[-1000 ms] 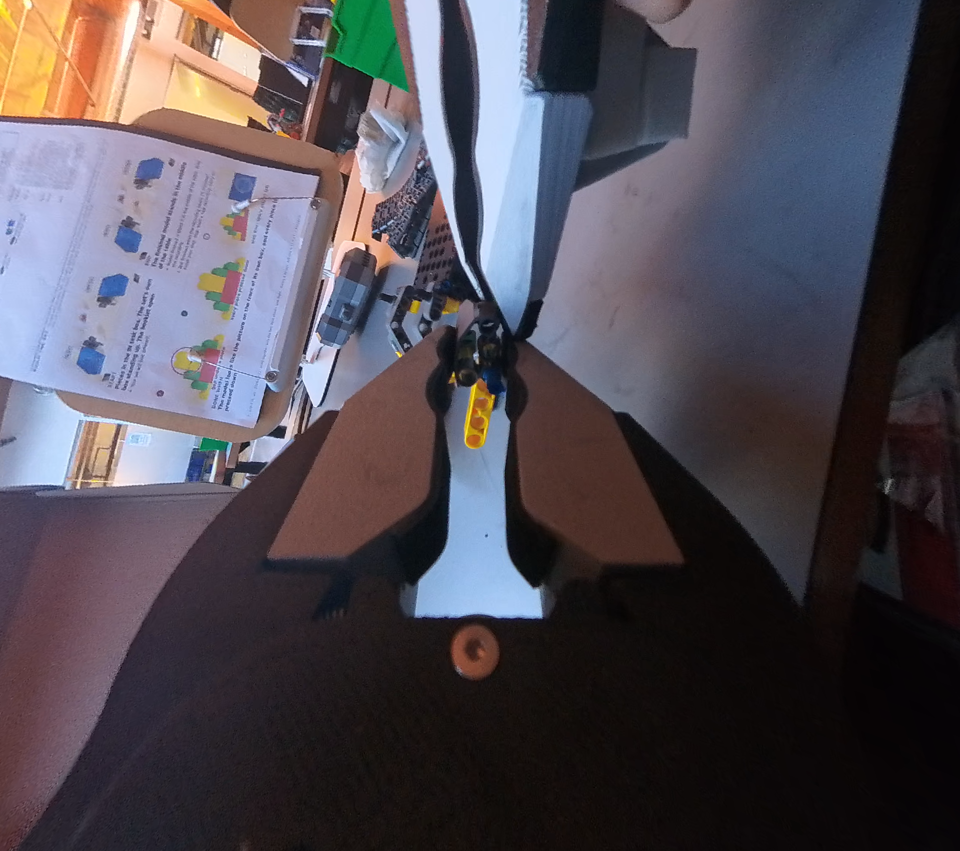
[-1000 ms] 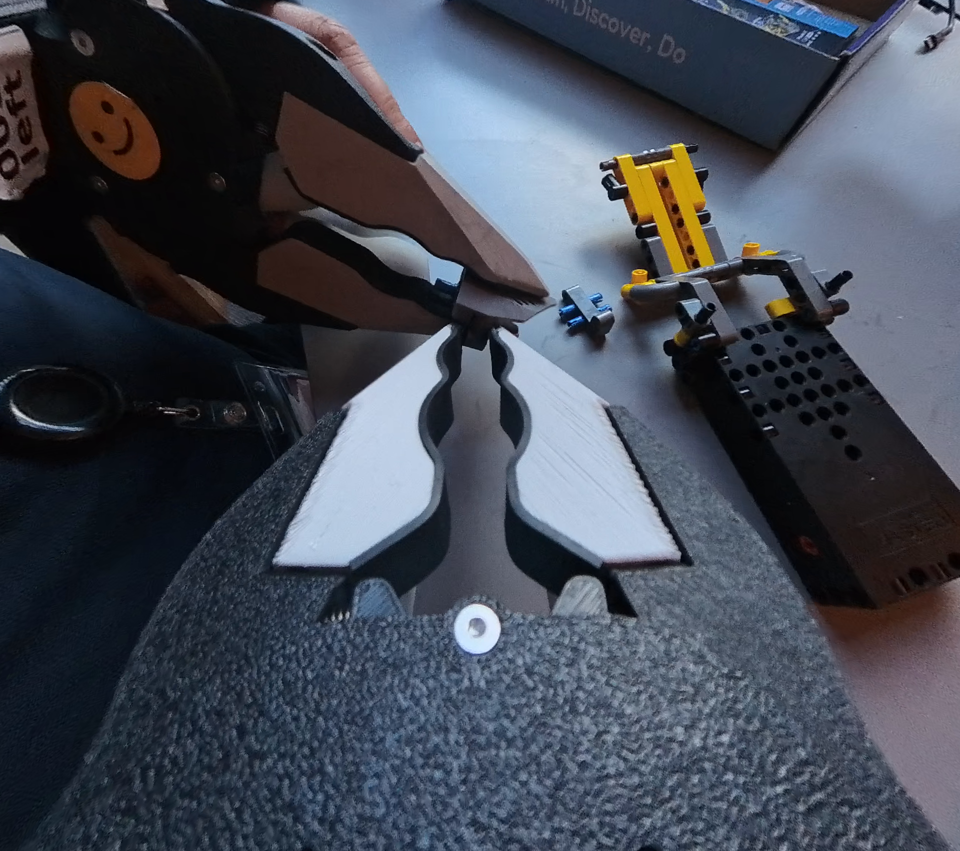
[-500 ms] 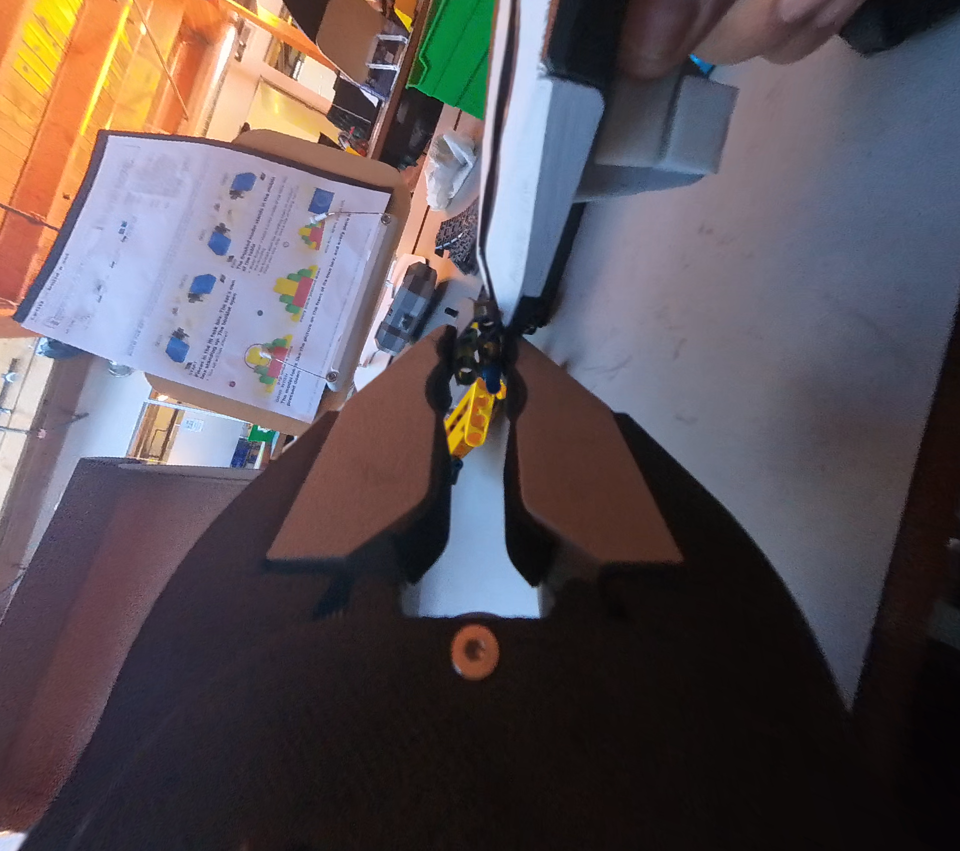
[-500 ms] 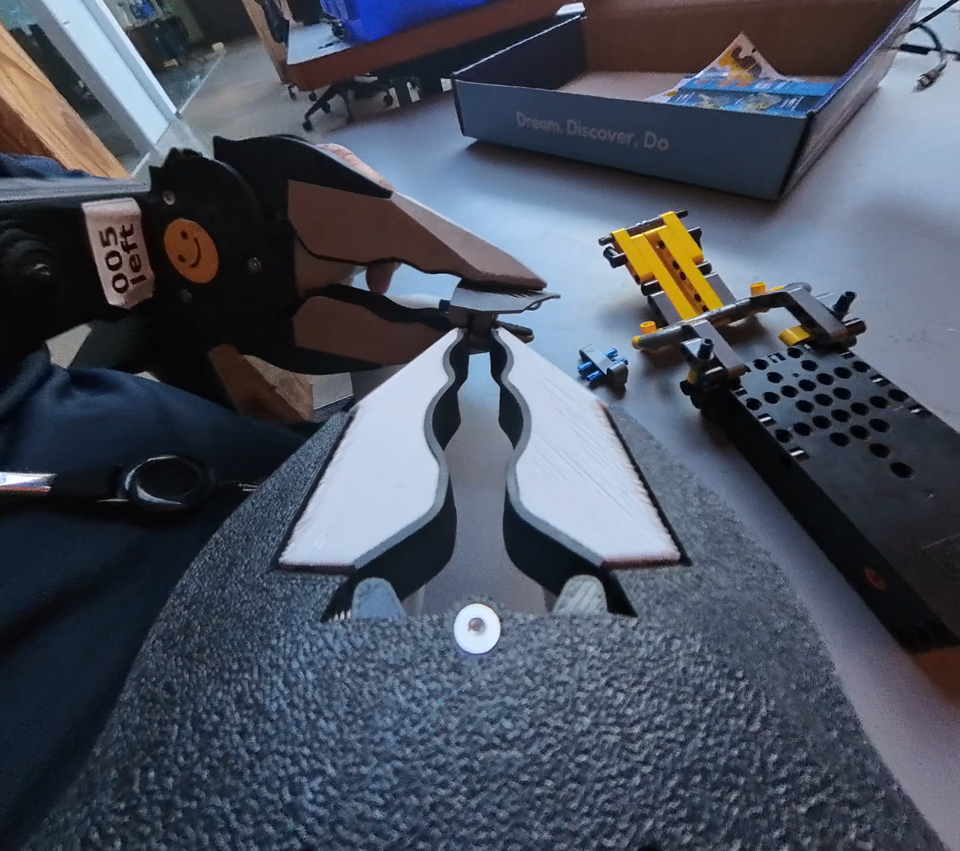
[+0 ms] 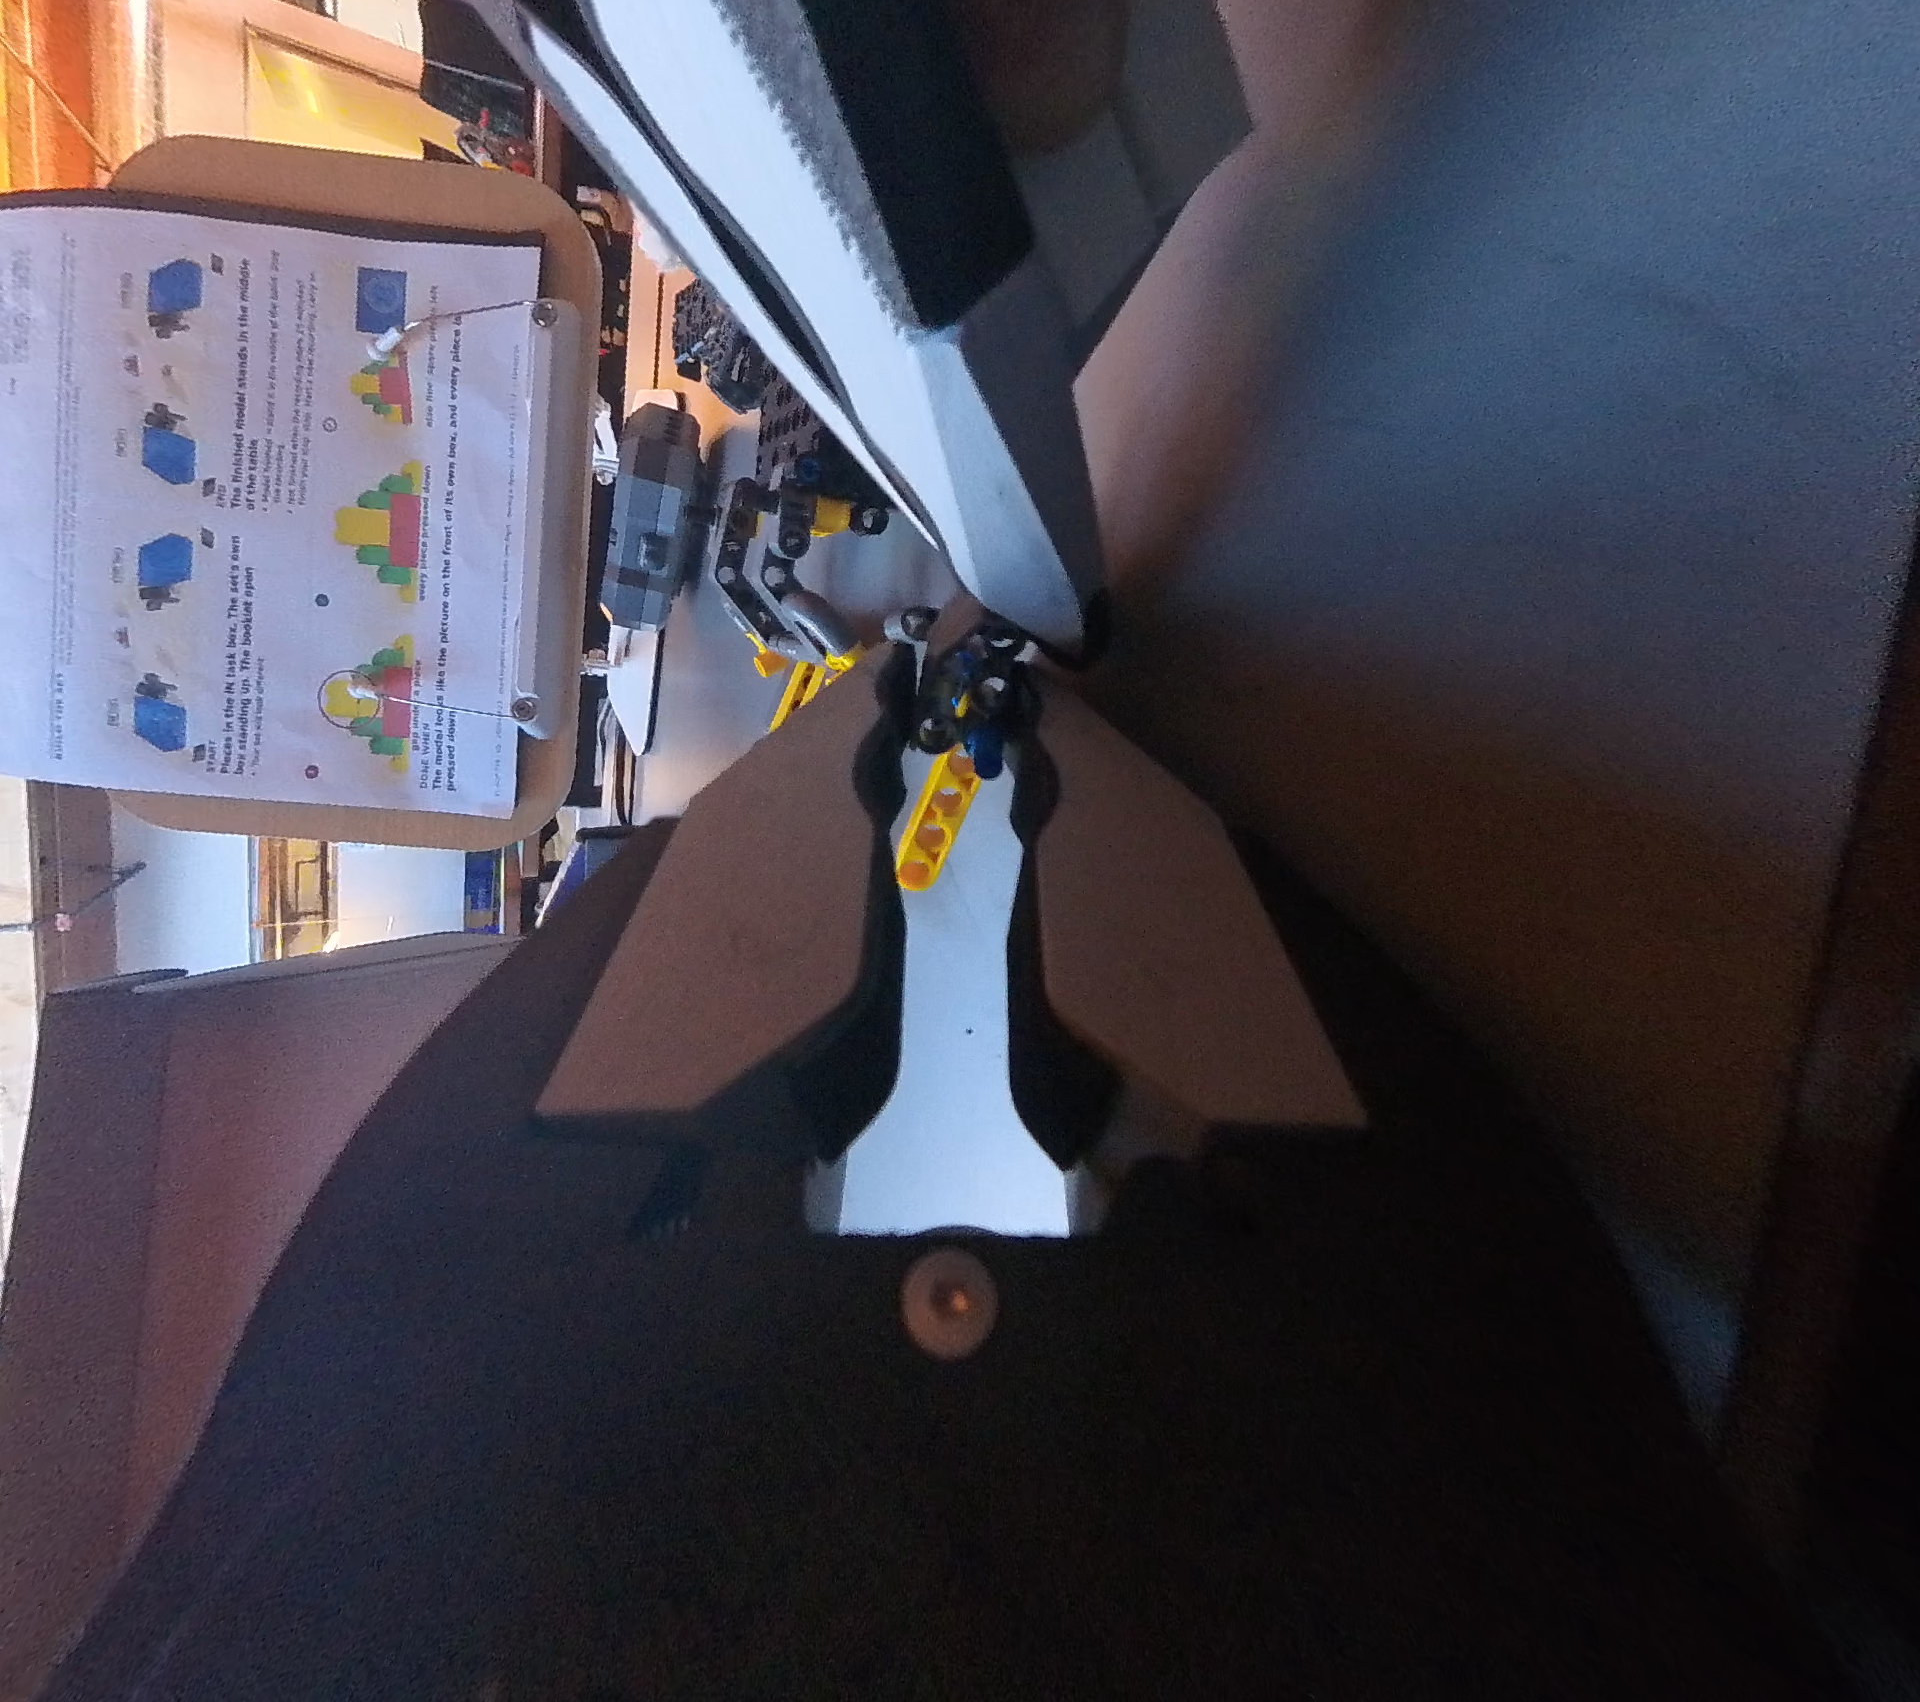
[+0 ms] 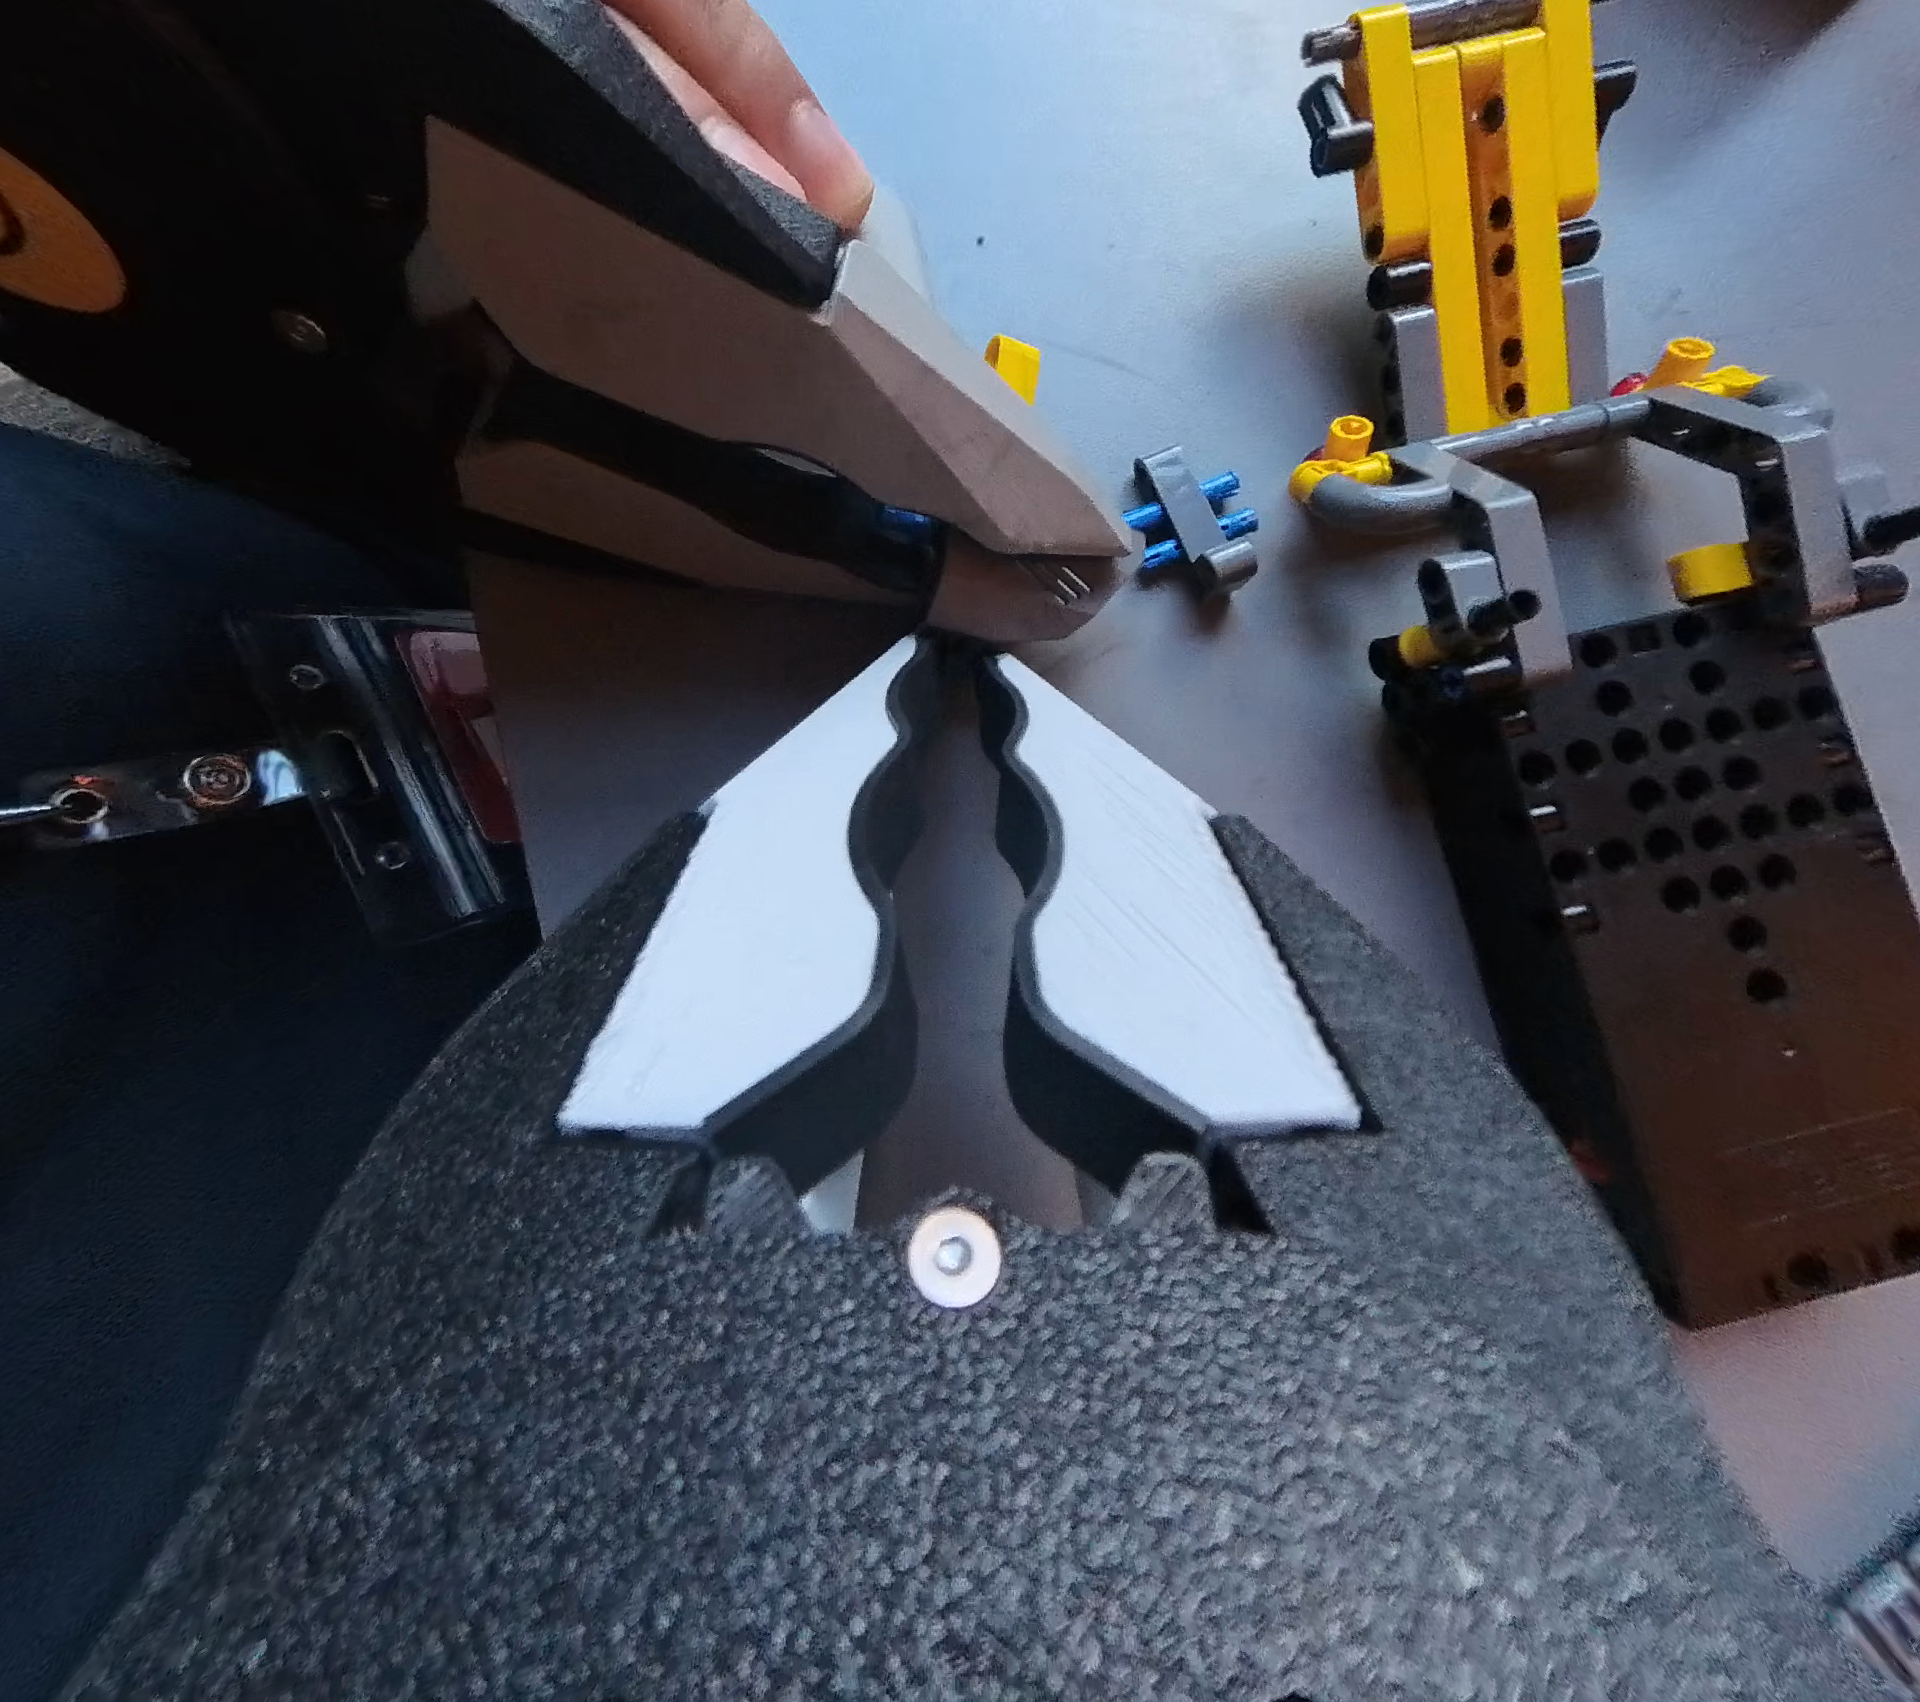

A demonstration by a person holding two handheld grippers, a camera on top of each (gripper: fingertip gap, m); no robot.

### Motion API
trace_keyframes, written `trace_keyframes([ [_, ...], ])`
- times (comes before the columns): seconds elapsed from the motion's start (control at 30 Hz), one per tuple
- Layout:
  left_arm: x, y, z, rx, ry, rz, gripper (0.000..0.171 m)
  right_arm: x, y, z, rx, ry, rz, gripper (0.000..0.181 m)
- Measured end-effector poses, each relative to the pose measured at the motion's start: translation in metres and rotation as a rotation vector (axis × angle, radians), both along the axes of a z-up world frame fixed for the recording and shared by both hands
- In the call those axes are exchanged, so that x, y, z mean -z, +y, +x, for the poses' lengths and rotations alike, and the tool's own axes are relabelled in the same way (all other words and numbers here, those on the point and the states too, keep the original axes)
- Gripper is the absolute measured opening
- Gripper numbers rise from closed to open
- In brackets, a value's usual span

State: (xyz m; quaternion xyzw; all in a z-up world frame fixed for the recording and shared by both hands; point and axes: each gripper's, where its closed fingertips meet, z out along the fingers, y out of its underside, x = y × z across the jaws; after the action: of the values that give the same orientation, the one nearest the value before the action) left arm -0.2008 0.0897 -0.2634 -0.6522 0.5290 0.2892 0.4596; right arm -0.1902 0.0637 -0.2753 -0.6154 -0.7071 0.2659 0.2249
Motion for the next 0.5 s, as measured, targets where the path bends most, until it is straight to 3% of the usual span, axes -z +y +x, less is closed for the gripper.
trace_keyframes([
  [0.2, -0.005, 0.003, -0.005, -0.041, -0.037, 0.008, 0.016, 0.001, -0.001, 0.001, -0.029, -0.035, -0.027, 0.003],
  [0.23, -0.045, 0.012, -0.014, -0.071, -0.151, 0.197, 0.014, 0.0, -0.005, 0.001, -0.047, -0.029, -0.038, 0.0],
  [0.27, -0.063, 0.015, -0.02, -0.099, -0.41, 0.133, 0.015, 0.0, -0.009, -0.001, -0.049, -0.019, -0.039, 0.0],
  [0.3, -0.066, 0.019, -0.026, -0.127, -0.562, 0.025, 0.015, -0.001, -0.013, -0.002, -0.051, -0.013, -0.025, 0.0],
  [0.43, -0.036, 0.012, -0.023, -0.078, -0.397, 0.011, 0.015, -0.002, -0.012, -0.005, -0.028, 0.071, -0.04, 0.0],
  [0.5, -0.048, 0.006, -0.012, -0.024, -0.513, 0.012, 0.015, -0.002, -0.003, 0.0, 0.018, 0.093, -0.013, 0.0],
])
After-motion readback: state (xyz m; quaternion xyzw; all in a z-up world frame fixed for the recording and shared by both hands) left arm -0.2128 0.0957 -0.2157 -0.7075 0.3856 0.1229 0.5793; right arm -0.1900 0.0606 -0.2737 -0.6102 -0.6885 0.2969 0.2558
